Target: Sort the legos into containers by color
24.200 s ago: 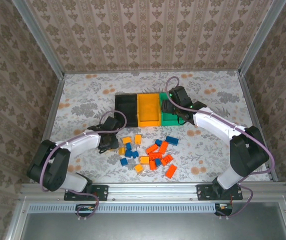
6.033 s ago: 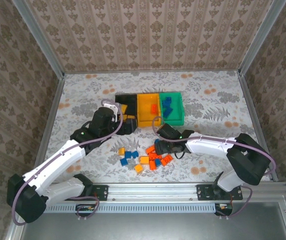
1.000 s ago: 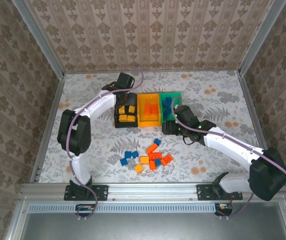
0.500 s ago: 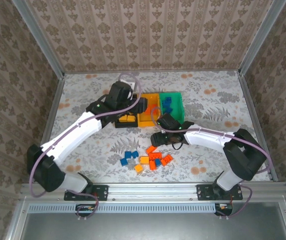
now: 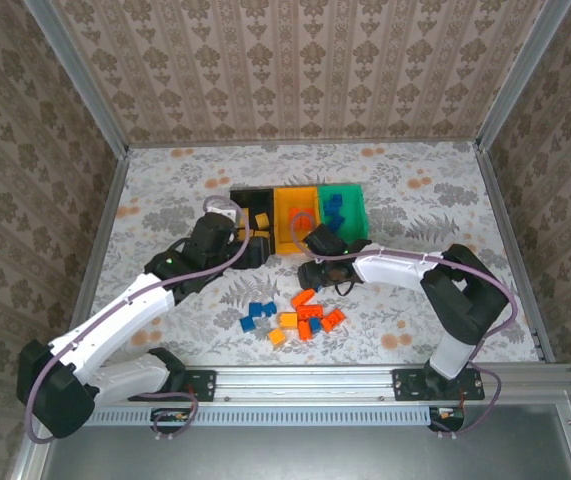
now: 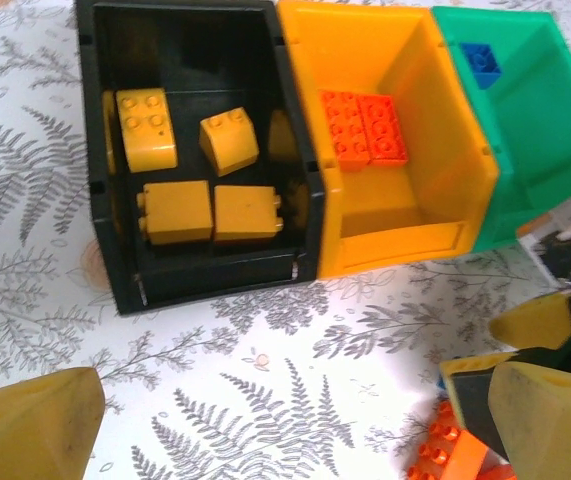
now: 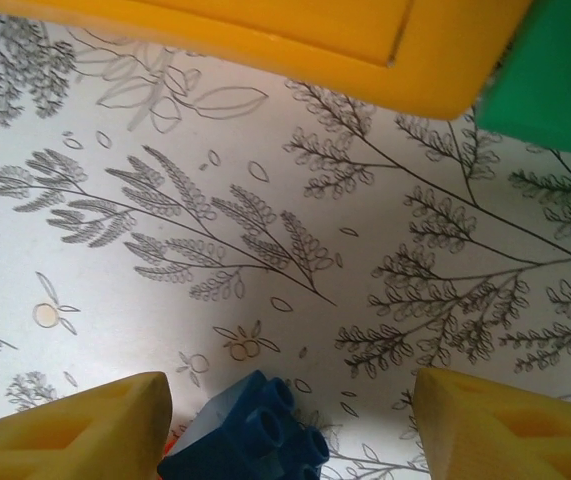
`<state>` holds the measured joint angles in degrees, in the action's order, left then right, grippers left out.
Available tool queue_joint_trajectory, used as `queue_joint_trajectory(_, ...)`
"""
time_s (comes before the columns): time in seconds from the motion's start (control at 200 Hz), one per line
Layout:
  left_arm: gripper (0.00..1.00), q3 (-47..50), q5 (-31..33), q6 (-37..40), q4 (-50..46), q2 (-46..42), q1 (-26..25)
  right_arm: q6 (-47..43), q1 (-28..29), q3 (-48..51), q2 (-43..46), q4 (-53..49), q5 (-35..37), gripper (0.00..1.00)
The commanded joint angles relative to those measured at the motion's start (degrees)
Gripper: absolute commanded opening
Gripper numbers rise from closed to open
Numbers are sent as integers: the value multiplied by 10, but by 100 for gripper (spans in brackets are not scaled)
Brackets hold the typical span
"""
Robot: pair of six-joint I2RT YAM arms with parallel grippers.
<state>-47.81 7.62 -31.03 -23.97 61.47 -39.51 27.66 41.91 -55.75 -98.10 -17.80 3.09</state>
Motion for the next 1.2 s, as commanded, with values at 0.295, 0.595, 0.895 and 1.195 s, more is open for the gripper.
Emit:
queue_joint_trajectory(0.295,100,28,-8,-28,12,-10,32,37,-14,82,66,-28,64,59)
queue_joint_trajectory(0.595,100,52,-35,-36,34,-21,52,26,-20,73,34,18,56,52)
queue_joint_trajectory(0.895,100,67,-45,-39,40,-40,66,19,-27,56,86,-12,69,36)
queue_joint_trajectory(1.195,100,74,-82,-45,39,-59,96,-7,-117,-49,129,-50,93,34)
